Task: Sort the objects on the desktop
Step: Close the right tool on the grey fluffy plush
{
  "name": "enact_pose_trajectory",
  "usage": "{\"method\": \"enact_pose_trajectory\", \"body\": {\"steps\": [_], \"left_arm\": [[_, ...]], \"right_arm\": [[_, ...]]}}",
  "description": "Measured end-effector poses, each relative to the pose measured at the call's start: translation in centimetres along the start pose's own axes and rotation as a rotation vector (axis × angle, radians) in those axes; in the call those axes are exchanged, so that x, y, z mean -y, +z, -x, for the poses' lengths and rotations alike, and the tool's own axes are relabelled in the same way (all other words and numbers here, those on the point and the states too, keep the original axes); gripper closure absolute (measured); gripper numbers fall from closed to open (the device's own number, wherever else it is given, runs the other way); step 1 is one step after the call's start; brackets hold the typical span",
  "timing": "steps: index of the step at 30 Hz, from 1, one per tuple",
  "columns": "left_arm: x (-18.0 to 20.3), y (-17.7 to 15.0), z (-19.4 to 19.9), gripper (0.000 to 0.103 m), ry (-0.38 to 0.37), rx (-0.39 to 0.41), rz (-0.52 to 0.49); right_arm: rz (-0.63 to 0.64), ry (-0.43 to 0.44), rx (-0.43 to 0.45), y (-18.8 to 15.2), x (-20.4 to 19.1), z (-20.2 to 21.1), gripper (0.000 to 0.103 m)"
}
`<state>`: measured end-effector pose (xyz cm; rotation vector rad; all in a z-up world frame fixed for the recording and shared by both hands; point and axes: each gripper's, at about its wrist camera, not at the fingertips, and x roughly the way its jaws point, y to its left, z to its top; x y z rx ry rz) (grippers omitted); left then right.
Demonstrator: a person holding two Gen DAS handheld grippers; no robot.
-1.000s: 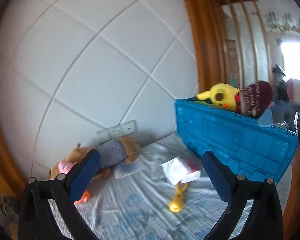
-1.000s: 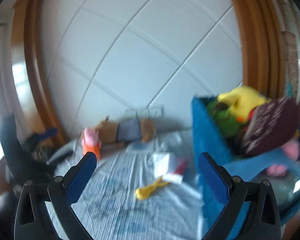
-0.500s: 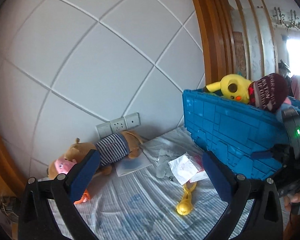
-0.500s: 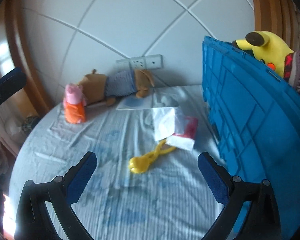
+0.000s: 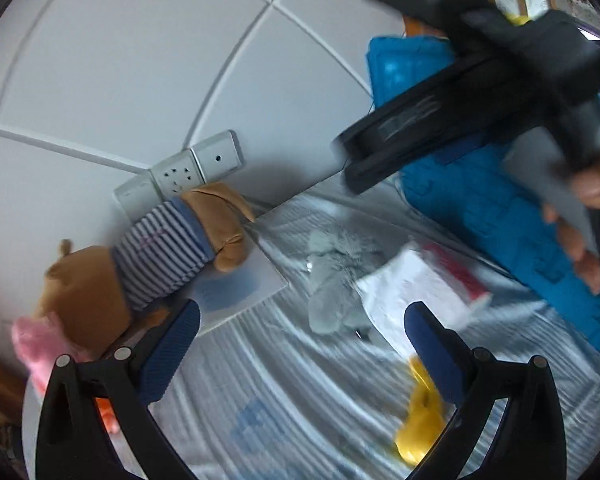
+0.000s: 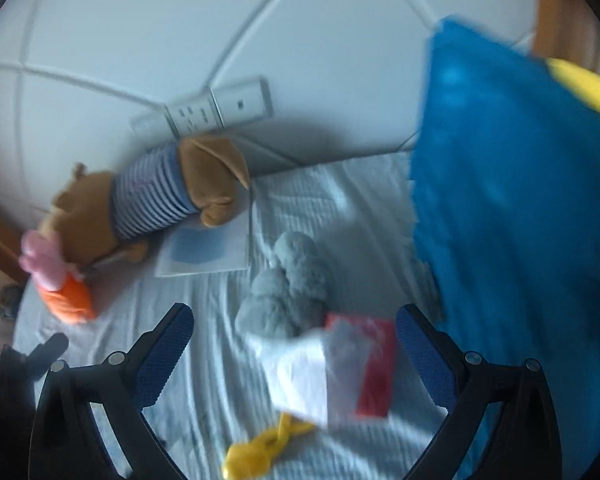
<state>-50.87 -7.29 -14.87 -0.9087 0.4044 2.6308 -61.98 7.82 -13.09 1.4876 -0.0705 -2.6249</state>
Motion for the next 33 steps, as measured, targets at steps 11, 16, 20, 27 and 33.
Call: {"method": "enact_pose_trajectory", "body": {"steps": [11, 16, 20, 27, 33], "left_arm": [[-0.1, -0.4, -12.6, 0.000, -0.207, -0.040, 0.021], [1.3, -0.8, -15.8, 0.000, -0.266, -0.097, 0.013], [1.7, -1.4, -18.2, 0.000, -0.291, -0.157, 0.035], [4.0, -1.7, -18.9, 0.023, -0.283, -0.162, 0.038], [5.6, -1.9, -18.1, 0.046, -0.280, -0.147, 0.028]], "right_arm": [[0.044, -0.062, -0.257, 4.3, 0.8, -16.0, 0.001], [0.096, -0.045, -0.321, 4.4, 0.3, -18.9, 0.001], [0.072, 0.011, -0.359, 4.0, 0.4, -20.3, 0.001], [0.104, 0.007, -0.418, 2.5, 0.3, -22.3, 0.033], [0.088, 0.024, -0.384, 2.2, 1.0, -21.3, 0.070]]}}
